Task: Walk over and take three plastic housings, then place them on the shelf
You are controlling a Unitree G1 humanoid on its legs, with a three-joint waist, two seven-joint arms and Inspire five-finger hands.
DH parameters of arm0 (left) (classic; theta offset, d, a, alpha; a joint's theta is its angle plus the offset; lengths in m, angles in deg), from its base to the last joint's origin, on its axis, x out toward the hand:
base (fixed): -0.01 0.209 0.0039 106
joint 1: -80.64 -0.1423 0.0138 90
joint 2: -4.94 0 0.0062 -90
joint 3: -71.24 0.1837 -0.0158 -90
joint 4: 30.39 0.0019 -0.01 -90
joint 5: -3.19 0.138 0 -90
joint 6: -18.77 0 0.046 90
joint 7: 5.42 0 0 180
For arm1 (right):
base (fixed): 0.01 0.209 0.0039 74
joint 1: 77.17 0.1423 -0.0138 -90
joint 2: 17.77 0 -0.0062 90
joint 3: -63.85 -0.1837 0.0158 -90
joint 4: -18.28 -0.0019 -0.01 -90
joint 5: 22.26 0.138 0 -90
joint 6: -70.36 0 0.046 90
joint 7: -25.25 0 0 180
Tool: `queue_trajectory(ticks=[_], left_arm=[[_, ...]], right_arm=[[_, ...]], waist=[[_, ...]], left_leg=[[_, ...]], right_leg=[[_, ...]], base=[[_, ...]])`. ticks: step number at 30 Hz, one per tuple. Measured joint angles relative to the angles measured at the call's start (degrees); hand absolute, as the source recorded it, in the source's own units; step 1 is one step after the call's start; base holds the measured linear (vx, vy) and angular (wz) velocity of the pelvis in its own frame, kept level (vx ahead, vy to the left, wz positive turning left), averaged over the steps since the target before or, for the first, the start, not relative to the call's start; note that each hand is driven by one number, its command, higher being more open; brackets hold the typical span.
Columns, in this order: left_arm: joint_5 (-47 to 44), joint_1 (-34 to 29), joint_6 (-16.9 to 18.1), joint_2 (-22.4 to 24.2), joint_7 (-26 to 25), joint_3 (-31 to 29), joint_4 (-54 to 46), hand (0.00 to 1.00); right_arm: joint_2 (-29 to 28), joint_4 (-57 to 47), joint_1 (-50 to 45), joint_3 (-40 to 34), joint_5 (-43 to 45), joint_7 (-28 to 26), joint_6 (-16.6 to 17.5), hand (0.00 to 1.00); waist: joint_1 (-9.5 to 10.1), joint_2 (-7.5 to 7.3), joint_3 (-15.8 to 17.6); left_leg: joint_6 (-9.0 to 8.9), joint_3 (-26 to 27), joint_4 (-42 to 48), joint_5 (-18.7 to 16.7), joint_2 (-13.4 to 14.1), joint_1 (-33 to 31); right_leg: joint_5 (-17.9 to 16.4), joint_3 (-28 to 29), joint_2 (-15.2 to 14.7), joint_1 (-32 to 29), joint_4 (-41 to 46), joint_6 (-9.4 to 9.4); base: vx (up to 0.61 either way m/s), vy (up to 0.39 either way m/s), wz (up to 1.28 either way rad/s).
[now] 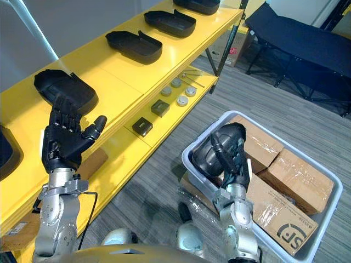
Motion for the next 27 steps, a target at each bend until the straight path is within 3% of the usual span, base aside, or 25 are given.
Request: queue_trajectory(ticks=[2, 3, 4, 5, 6, 7, 8, 10, 11, 13, 14, 15, 17, 18, 20, 21, 24, 25, 26, 27], left_arm=[[0.0, -0.6, 0.0, 0.0, 0.3, -0.1, 0.0, 1.00], [0.1, -1.9, 0.0, -0.2, 0.0, -0.8, 0.0, 1.00], [0.5, -2.8, 0.0, -0.7, -0.4, -1.3, 0.2, 1.00], [0.7, -3.1, -0.1, -0.6, -0.6, -1.4, 0.4, 1.00], [0.7, -3.9, 0.0, 0.0, -0.8, -2.0, 0.5, 1.00], [0.4, -4.2, 0.0, 0.2, -0.6, -2.5, 0.5, 1.00], [0.0, -4.3, 0.0, 0.1, -0.5, -2.5, 0.5, 1.00], [-0.6, -4.7, 0.0, 0.1, -0.1, -2.3, 0.5, 1.00], [-0.6, -5.3, 0.0, 0.1, 0.0, -2.5, 0.6, 1.00], [-0.6, -6.6, 0.0, 0.1, 0.1, -2.3, 0.7, 1.00], [-1.2, -7.1, 0.0, 0.2, 0.3, -1.8, 0.9, 1.00], [-3.5, -6.7, 0.1, 0.2, 0.7, -0.7, 1.5, 1.00], [-5.6, -5.6, 0.2, 1.9, 1.0, 3.0, 2.8, 1.00], [-5.6, -4.5, 0.1, 2.8, 0.9, 5.2, 4.4, 1.00], [-5.6, -3.2, 0.0, 3.2, 0.4, 9.6, 6.2, 1.00], [-5.6, -2.3, 0.0, 3.3, -0.1, 12.4, 7.2, 1.00], [-6.4, -1.7, 0.0, 3.4, -0.4, 13.8, 7.7, 1.00], [-6.9, -1.7, 0.0, 3.4, -0.5, 13.7, 7.7, 1.00], [-6.8, -2.3, 0.1, 3.4, -0.7, 13.7, 7.7, 1.00], [-6.8, -2.9, 0.1, 3.4, -1.0, 13.7, 7.9, 1.00]], right_arm=[[-1.4, 0.0, -2.6, 1.4, 0.0, -0.1, 0.6, 1.00], [-1.8, -0.4, -4.1, 2.9, 0.2, -1.4, 0.7, 1.00], [-2.2, -0.5, -4.8, 3.2, 0.5, -2.7, 0.7, 1.00], [-2.1, -0.6, -4.9, 3.2, 0.8, -3.5, 0.7, 1.00], [-1.7, -0.6, -4.6, 3.5, 2.0, -4.7, 0.7, 1.00], [-1.2, -0.5, -4.3, 4.4, 2.0, -5.4, 0.9, 1.00], [-0.9, -0.5, -4.3, 5.1, 1.9, -5.4, 1.0, 1.00], [-0.1, 0.2, -3.5, 7.7, 1.7, -4.7, 1.5, 1.00], [-0.1, 1.2, -2.0, 9.8, 1.7, -3.9, 2.3, 1.00], [-0.1, 2.2, 0.3, 12.8, 1.7, -2.7, 2.3, 1.00], [-0.2, 2.3, 0.6, 14.4, 1.7, -2.4, 2.3, 1.00], [0.0, 2.3, 1.5, 15.4, 1.5, -2.0, 2.4, 1.00], [0.7, 2.8, 3.4, 15.4, -1.5, -1.4, 2.1, 1.00], [2.0, 3.5, 3.9, 15.3, -2.9, -1.2, 2.0, 1.00], [4.3, 3.9, 4.3, 15.3, -3.9, -1.3, 1.1, 1.00], [5.8, 3.9, 4.3, 14.8, -5.1, -1.4, 0.6, 1.00], [7.2, 3.7, 3.3, 11.7, -7.3, -1.7, 0.5, 1.00], [7.5, 3.7, 3.1, 11.2, -7.3, -1.7, 0.5, 1.00], [8.1, 3.5, 2.8, 10.5, -7.3, -1.7, 0.5, 1.00], [9.2, 3.4, 2.6, 9.8, -7.6, -1.7, 0.5, 1.00]], waist=[[0.23, -0.67, 0.8], [0.75, -1.80, 1.4], [0.83, -2.65, 1.6], [0.87, -2.54, 1.7], [1.43, -1.41, 1.7], [1.67, -0.91, 1.9], [1.68, -0.73, 1.9], [1.95, -0.65, 1.8], [2.07, -1.30, 1.5], [2.88, -1.98, 0.4], [3.26, -2.78, -0.5], [3.22, -2.98, -1.5], [3.13, -1.01, -2.5], [2.62, 0.48, -2.9], [1.28, 1.31, -3.4], [0.11, 1.09, -3.3], [-0.86, 0.49, -3.0], [-0.67, 0.27, -2.8], [0.05, 0.99, -3.3], [0.35, 2.14, -3.9]], left_leg=[[0.70, 2.3, 0.4, -0.4, -0.8, 1.2], [2.05, 5.9, 0.6, -0.6, -1.5, 2.1], [2.98, 8.5, -0.3, 0.1, -1.6, 2.5], [3.40, 9.8, -1.1, 0.8, -1.5, 2.6], [4.02, 12.5, -2.6, 2.0, 0.2, 2.0], [4.08, 13.4, -5.3, 3.8, 1.0, 2.0], [4.05, 13.3, -6.6, 5.0, 1.3, 2.2], [3.14, 13.5, -10.0, 7.8, 2.5, 2.7], [2.28, 13.9, -11.8, 9.3, 3.2, 2.8], [-0.04, 15.5, -13.9, 11.4, 4.6, 2.8], [-2.05, 16.3, -14.0, 12.8, 5.9, 2.3], [-3.88, 16.4, -14.2, 13.8, 7.3, 1.1], [-6.21, 17.8, -17.0, 16.4, 10.4, 0.8], [-6.29, 17.8, -18.1, 17.3, 12.0, 1.0], [-5.64, 17.1, -18.4, 18.8, 13.4, 1.3], [-4.30, 16.2, -17.0, 20.2, 13.8, 1.2], [-1.51, 14.0, -8.7, 21.6, 13.9, -1.5], [-1.36, 12.9, -7.6, 20.3, 13.6, -1.9], [-2.16, 11.2, -7.2, 17.8, 12.3, -2.0], [-1.73, 9.7, -9.1, 16.3, 10.0, -2.0]], right_leg=[[0.8, 0.9, -0.4, -0.1, 0.1, 1.20], [3.2, 0.5, -1.3, -0.2, -2.0, 2.05], [3.4, -2.6, -3.6, 0.2, -5.1, 1.29], [2.0, -7.4, -4.9, -0.6, -5.3, -0.54], [-0.1, -13.8, -5.7, -5.0, 1.4, -3.69], [-1.8, -17.5, -6.3, -8.1, 12.1, -4.20], [-3.3, -18.9, -6.9, -8.6, 16.7, -4.24], [-7.5, -22.4, -9.2, -7.5, 24.8, -5.25], [-9.6, -24.6, -11.3, -5.8, 27.2, -6.29], [-10.1, -27.7, -14.6, -3.6, 26.8, -7.02], [-10.3, -29.7, -15.6, -1.7, 23.4, -6.26], [-12.2, -33.0, -13.9, -0.7, 19.1, -3.21], [-13.1, -35.5, -9.5, 1.2, 10.7, -1.35], [-12.2, -35.5, -7.3, 1.5, 9.2, -2.19], [-12.5, -35.4, -5.6, 1.5, 9.3, -2.81], [-12.9, -35.1, -5.0, 1.3, 10.0, -3.53], [-12.4, -33.1, -5.3, 2.6, 8.3, -4.54], [-12.1, -32.6, -5.5, 3.1, 7.3, -4.79], [-11.5, -32.0, -5.5, 3.3, 6.0, -4.93], [-10.6, -31.5, -5.1, 3.5, 4.8, -4.87]], base=[[-0.18, 0.082, -0.83], [-0.27, 0.032, -1.18], [-0.30, 0.014, -1.17], [-0.31, -0.003, -1.01], [-0.25, 0.012, -0.88], [-0.20, 0.008, -0.71], [-0.13, -0.021, -0.28], [-0.05, -0.088, -0.13], [-0.02, -0.198, -0.31], [0.03, -0.354, -0.45], [0.08, -0.465, -0.46], [0.07, -0.405, -0.54], [0.07, -0.368, -0.57], [0.07, -0.330, -0.40], [0.04, -0.219, -0.23], [0.04, -0.206, -0.25], [0.02, -0.148, -0.37], [0.00, 0.000, -0.53], [-0.01, 0.073, -0.53], [0.00, 0.113, -0.38]])
